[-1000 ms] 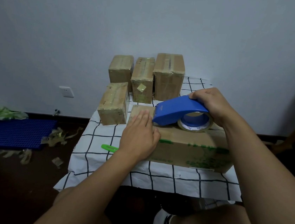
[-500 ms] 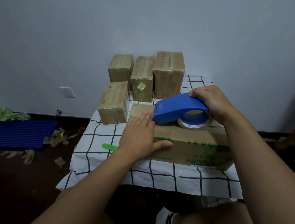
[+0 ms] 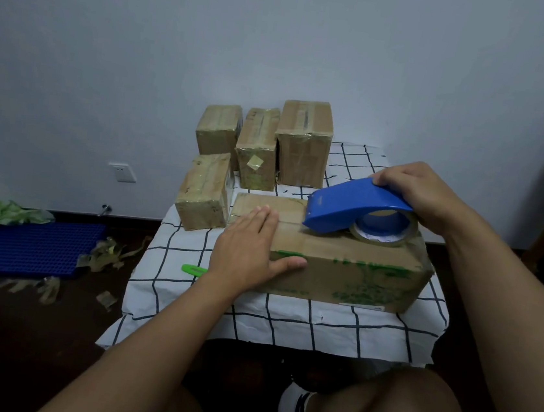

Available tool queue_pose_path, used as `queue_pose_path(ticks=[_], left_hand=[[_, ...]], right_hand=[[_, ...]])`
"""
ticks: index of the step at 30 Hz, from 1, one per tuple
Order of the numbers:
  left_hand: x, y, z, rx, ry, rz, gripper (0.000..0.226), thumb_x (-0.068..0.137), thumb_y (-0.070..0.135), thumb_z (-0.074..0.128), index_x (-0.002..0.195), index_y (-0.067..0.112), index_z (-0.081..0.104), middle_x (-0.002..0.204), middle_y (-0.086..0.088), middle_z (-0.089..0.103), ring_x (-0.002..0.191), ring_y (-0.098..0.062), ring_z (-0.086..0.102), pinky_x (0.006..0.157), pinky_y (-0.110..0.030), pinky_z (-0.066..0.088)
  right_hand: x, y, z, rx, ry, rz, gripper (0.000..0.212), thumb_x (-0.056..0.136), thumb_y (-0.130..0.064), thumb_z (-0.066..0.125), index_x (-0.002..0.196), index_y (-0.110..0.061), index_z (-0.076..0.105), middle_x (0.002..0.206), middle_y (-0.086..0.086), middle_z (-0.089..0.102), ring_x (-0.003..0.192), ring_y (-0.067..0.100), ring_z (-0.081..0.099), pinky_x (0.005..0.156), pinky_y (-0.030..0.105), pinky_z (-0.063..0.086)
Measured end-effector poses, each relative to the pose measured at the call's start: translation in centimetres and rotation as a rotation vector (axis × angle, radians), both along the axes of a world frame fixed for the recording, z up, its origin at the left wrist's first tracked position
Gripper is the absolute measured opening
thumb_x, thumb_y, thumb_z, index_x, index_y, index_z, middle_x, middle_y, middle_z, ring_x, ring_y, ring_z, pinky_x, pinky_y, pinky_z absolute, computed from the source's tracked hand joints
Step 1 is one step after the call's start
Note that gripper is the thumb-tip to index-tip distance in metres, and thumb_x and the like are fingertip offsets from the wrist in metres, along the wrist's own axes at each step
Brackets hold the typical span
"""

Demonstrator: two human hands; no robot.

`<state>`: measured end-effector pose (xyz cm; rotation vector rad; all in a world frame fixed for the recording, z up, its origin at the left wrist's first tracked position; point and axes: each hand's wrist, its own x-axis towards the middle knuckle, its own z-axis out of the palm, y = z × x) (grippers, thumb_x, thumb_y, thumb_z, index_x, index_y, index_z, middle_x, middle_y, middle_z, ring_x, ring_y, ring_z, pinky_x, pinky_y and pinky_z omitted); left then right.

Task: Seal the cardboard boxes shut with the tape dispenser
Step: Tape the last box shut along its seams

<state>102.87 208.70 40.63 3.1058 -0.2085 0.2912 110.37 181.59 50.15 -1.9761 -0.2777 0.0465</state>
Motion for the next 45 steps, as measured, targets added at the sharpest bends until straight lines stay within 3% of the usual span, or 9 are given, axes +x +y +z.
queue_pose_path(ticks=[6,11,16,21,28,32,35,39,45], left_hand=[[-0.5,-0.2,0.3,-0.013,-0.005,-0.015,0.109,0.065,0.098,0.003,0.153,0.036,0.022,0.162,-0.003,0.020,0.148,-0.020,0.018,0.118,-0.038,0.018],[-0.4,-1.6,1.1,0.073,-0.026,-0.049,0.111,0.072,0.091,0.010,0.153,0.016,0.027,0.161,-0.008,0.019,0.148,-0.021,0.015,0.120,-0.038,0.012],[0.1,-3.9,0.5,0.018,0.022,-0.090,0.120,0.069,0.095,0.013,0.156,0.014,0.002,0.164,-0.008,0.002,0.151,-0.020,0.003,0.115,-0.031,-0.002],[0.4,-4.0,0.3,0.036,0.012,-0.095,0.122,0.066,0.097,0.007,0.157,0.015,0.008,0.164,-0.006,0.006,0.150,-0.018,0.005,0.117,-0.032,0.000],[0.5,-3.9,0.4,0.014,-0.013,-0.080,0.115,0.065,0.099,0.006,0.155,0.029,0.020,0.161,-0.001,0.023,0.147,-0.019,0.022,0.117,-0.037,0.022],[0.5,-3.9,0.7,0.000,0.010,-0.100,0.115,0.065,0.098,0.004,0.154,0.028,0.022,0.162,-0.001,0.019,0.148,-0.020,0.018,0.118,-0.038,0.018],[0.5,-4.5,0.9,0.038,-0.004,-0.152,0.109,0.073,0.090,0.013,0.154,0.018,0.023,0.163,-0.005,0.013,0.150,-0.020,0.009,0.120,-0.035,0.007],[0.3,-5.2,0.6,-0.019,0.011,-0.138,0.110,0.072,0.089,0.018,0.155,0.017,0.019,0.164,-0.004,0.010,0.150,-0.017,0.007,0.119,-0.034,0.013],[0.7,-5.0,0.4,-0.003,0.019,-0.106,0.117,0.066,0.099,0.011,0.155,0.025,0.021,0.164,0.002,0.011,0.150,-0.014,0.010,0.118,-0.033,0.017]], right_hand=[[-0.4,0.5,-0.1,-0.029,-0.009,-0.003,0.058,0.072,-0.038,0.060,0.090,0.017,0.065,0.074,0.027,0.055,0.070,0.026,0.047,0.070,0.039,0.037],[-0.4,0.7,-0.1,-0.072,-0.018,-0.004,0.063,0.068,-0.046,0.058,0.085,0.014,0.063,0.079,0.033,0.056,0.069,0.025,0.044,0.070,0.039,0.036],[-0.3,0.4,-0.5,-0.059,-0.019,-0.034,0.067,0.062,-0.052,0.056,0.086,0.010,0.066,0.086,0.036,0.058,0.071,0.026,0.047,0.071,0.040,0.038],[0.0,0.2,-0.7,-0.041,-0.008,-0.032,0.059,0.067,-0.047,0.058,0.085,0.007,0.070,0.090,0.037,0.059,0.072,0.026,0.049,0.073,0.040,0.039],[0.6,-0.4,-0.9,0.015,0.005,-0.024,0.035,0.091,-0.023,0.060,0.092,0.011,0.071,0.085,0.032,0.062,0.074,0.028,0.053,0.075,0.040,0.042],[0.6,-0.3,-1.0,0.022,0.017,-0.024,0.033,0.092,-0.022,0.060,0.091,0.010,0.071,0.081,0.020,0.062,0.074,0.026,0.053,0.075,0.039,0.043],[0.4,-0.3,-1.2,0.050,0.014,-0.037,0.035,0.089,-0.023,0.061,0.090,0.011,0.068,0.076,0.017,0.060,0.071,0.025,0.052,0.071,0.037,0.041],[0.4,-0.4,-1.6,0.085,0.011,-0.055,0.042,0.086,-0.026,0.062,0.089,0.015,0.063,0.072,0.014,0.055,0.066,0.023,0.048,0.065,0.034,0.039],[0.5,-0.6,-1.4,0.063,-0.003,-0.011,0.045,0.081,-0.031,0.060,0.091,0.012,0.068,0.078,0.019,0.061,0.072,0.027,0.053,0.072,0.039,0.042]])
